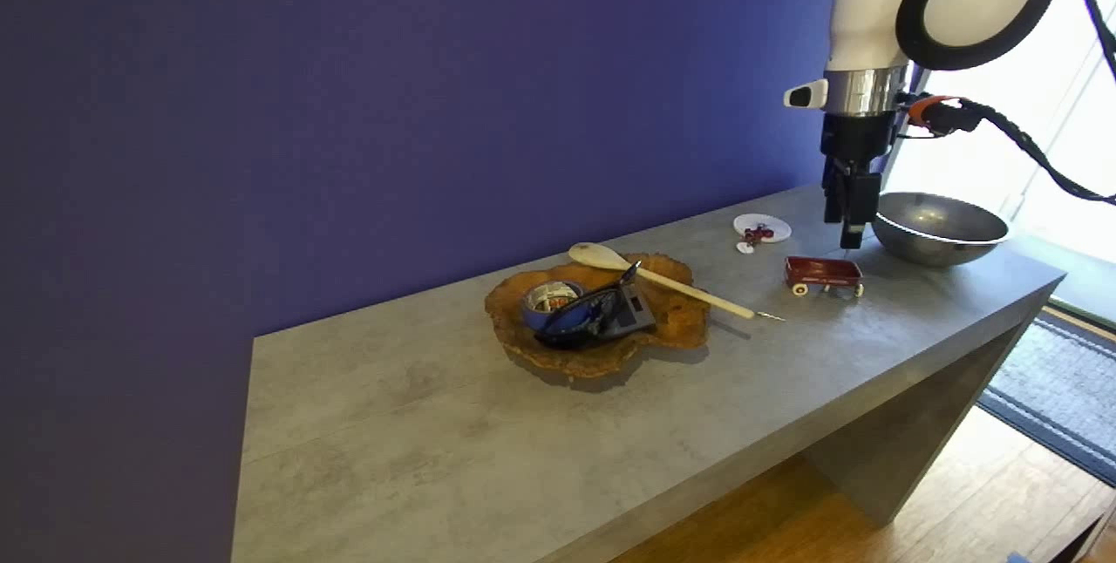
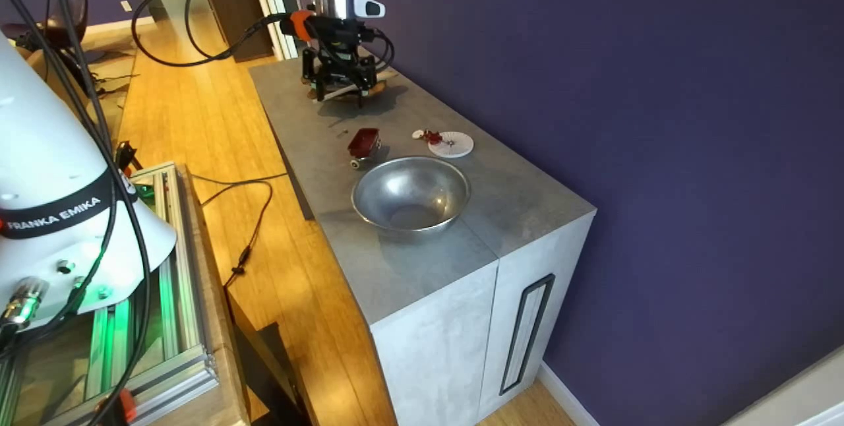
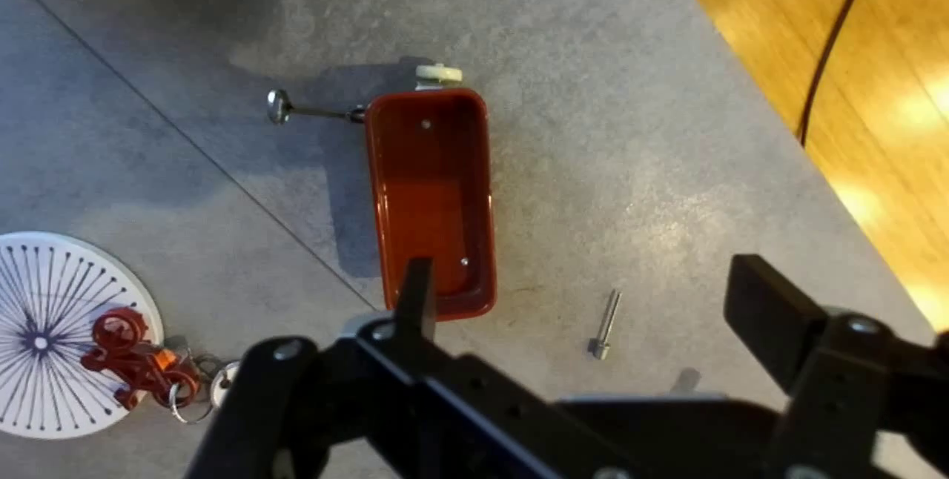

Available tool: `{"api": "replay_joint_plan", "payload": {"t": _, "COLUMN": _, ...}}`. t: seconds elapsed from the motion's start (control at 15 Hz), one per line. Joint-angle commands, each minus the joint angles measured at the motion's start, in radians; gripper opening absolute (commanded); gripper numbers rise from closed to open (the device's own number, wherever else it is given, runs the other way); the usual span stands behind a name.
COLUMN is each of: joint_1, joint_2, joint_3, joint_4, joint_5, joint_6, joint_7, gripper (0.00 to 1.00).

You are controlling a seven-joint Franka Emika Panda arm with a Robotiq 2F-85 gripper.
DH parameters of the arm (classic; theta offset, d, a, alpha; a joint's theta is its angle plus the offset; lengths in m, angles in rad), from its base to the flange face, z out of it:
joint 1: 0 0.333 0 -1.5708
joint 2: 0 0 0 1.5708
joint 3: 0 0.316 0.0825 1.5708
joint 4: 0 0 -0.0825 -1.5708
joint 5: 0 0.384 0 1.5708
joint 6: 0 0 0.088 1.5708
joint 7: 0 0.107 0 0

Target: Turn the red wagon to the right then put the white object in the wagon

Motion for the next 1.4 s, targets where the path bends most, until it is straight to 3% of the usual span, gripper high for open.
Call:
{"api": "replay_joint_plan", "payload": {"t": 0.0, "joint_1": -0.047, "joint_2": 0.019, "joint_3": 0.006, "joint_4": -0.012, "joint_5": 0.119, "joint_6": 0.057, "joint_7": 0.044, "gripper": 1.00}}
{"api": "replay_joint_plan", "payload": {"t": 0.27, "joint_1": -0.074, "joint_2": 0.011, "joint_3": -0.003, "joint_4": -0.051, "joint_5": 0.195, "joint_6": 0.118, "joint_7": 0.148, "gripper": 1.00}}
{"api": "replay_joint_plan", "payload": {"t": 0.47, "joint_1": -0.072, "joint_2": 0.023, "joint_3": -0.012, "joint_4": -0.086, "joint_5": 0.215, "joint_6": 0.235, "joint_7": 0.258, "gripper": 1.00}}
{"api": "replay_joint_plan", "payload": {"t": 0.8, "joint_1": -0.055, "joint_2": 0.071, "joint_3": -0.031, "joint_4": -0.119, "joint_5": 0.120, "joint_6": 0.384, "joint_7": 0.313, "gripper": 1.00}}
{"api": "replay_joint_plan", "payload": {"t": 0.93, "joint_1": -0.042, "joint_2": 0.089, "joint_3": -0.053, "joint_4": -0.120, "joint_5": 0.066, "joint_6": 0.403, "joint_7": 0.337, "gripper": 1.00}}
{"api": "replay_joint_plan", "payload": {"t": 1.0, "joint_1": -0.069, "joint_2": 0.103, "joint_3": -0.019, "joint_4": -0.103, "joint_5": 0.112, "joint_6": 0.382, "joint_7": 0.314, "gripper": 1.00}}
{"api": "replay_joint_plan", "payload": {"t": 1.27, "joint_1": -0.074, "joint_2": 0.100, "joint_3": -0.017, "joint_4": -0.104, "joint_5": 0.104, "joint_6": 0.368, "joint_7": 0.307, "gripper": 1.00}}
{"api": "replay_joint_plan", "payload": {"t": 1.33, "joint_1": -0.050, "joint_2": 0.102, "joint_3": -0.044, "joint_4": -0.101, "joint_5": 0.055, "joint_6": 0.361, "joint_7": 0.321, "gripper": 1.00}}
